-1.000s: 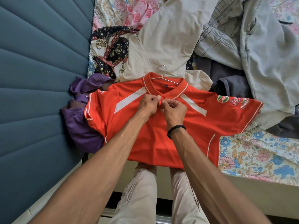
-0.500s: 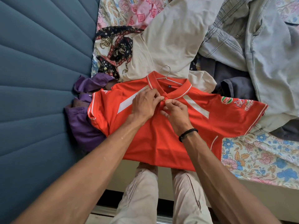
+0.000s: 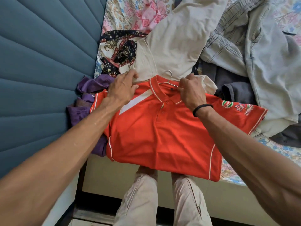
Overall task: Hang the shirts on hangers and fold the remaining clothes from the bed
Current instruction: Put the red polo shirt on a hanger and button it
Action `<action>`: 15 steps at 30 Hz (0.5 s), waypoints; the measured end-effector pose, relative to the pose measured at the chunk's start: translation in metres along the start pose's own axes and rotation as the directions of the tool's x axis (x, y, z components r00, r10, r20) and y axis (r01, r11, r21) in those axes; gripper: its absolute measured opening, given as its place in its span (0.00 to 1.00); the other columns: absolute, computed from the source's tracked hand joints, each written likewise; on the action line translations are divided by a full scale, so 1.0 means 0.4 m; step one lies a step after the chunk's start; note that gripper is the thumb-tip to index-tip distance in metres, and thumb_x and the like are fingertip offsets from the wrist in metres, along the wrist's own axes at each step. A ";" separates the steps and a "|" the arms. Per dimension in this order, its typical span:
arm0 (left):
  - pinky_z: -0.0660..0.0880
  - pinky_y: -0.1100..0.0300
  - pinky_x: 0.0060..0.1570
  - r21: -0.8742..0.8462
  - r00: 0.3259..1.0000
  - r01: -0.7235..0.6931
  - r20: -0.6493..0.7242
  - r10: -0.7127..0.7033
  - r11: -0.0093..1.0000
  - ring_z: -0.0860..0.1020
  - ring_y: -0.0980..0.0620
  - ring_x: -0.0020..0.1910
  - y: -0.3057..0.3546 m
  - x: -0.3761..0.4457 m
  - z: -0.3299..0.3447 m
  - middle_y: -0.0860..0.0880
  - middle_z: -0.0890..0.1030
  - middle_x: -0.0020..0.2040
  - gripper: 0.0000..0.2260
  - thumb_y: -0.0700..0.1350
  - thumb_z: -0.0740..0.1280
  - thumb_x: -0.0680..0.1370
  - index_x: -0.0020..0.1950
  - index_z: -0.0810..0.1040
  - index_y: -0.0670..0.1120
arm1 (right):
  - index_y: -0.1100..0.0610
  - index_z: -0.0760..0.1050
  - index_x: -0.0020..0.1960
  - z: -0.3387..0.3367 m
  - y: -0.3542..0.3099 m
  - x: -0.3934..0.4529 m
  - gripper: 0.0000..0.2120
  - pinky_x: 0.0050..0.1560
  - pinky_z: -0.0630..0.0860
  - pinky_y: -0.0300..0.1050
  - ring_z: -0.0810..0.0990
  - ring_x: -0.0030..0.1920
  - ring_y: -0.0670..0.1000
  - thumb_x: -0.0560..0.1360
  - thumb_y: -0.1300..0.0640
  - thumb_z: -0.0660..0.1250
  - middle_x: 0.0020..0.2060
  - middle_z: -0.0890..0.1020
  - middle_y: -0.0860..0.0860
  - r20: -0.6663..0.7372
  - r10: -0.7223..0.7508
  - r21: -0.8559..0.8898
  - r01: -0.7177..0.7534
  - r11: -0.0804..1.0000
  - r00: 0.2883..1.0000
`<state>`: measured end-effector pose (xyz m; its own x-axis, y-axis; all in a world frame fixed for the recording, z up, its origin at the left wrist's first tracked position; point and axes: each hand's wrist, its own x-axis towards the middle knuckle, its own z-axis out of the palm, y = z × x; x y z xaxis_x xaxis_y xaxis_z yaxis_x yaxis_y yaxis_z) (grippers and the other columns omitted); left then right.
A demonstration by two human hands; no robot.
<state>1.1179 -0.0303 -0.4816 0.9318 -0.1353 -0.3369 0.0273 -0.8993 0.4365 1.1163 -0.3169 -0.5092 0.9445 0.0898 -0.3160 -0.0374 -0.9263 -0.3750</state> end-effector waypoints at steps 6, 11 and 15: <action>0.78 0.48 0.49 0.039 0.988 0.062 0.140 -0.067 0.997 0.80 0.43 0.46 -0.052 0.028 -0.033 0.46 0.80 0.46 0.12 0.45 0.74 0.76 0.55 0.73 0.51 | 0.63 0.73 0.50 -0.025 0.062 -0.015 0.05 0.37 0.71 0.53 0.77 0.45 0.67 0.75 0.67 0.66 0.52 0.74 0.65 -0.057 -0.055 -0.228 0.041 0.973 0.997; 0.76 0.53 0.50 0.072 0.988 0.063 0.135 -0.073 0.995 0.80 0.46 0.49 -0.039 -0.009 -0.113 0.48 0.83 0.47 0.06 0.47 0.75 0.77 0.51 0.81 0.51 | 0.57 0.70 0.55 -0.138 0.033 -0.081 0.05 0.48 0.74 0.58 0.79 0.48 0.66 0.82 0.56 0.60 0.49 0.79 0.61 -0.111 -0.050 -0.148 0.033 0.988 0.993; 0.70 0.57 0.47 0.180 0.952 -0.038 0.306 -0.019 0.983 0.80 0.44 0.52 0.020 -0.142 -0.259 0.48 0.82 0.48 0.17 0.49 0.78 0.73 0.59 0.83 0.48 | 0.56 0.75 0.57 -0.278 -0.012 -0.207 0.08 0.50 0.72 0.60 0.78 0.51 0.63 0.84 0.53 0.61 0.50 0.79 0.57 -0.283 -0.231 -0.039 0.230 0.973 0.931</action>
<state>1.1026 0.0131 -0.3725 0.7758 -0.2387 -0.5840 -0.0737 -0.9536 0.2919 1.0746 -0.3604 -0.3844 0.9802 0.1943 0.0386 0.1932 -0.8945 -0.4033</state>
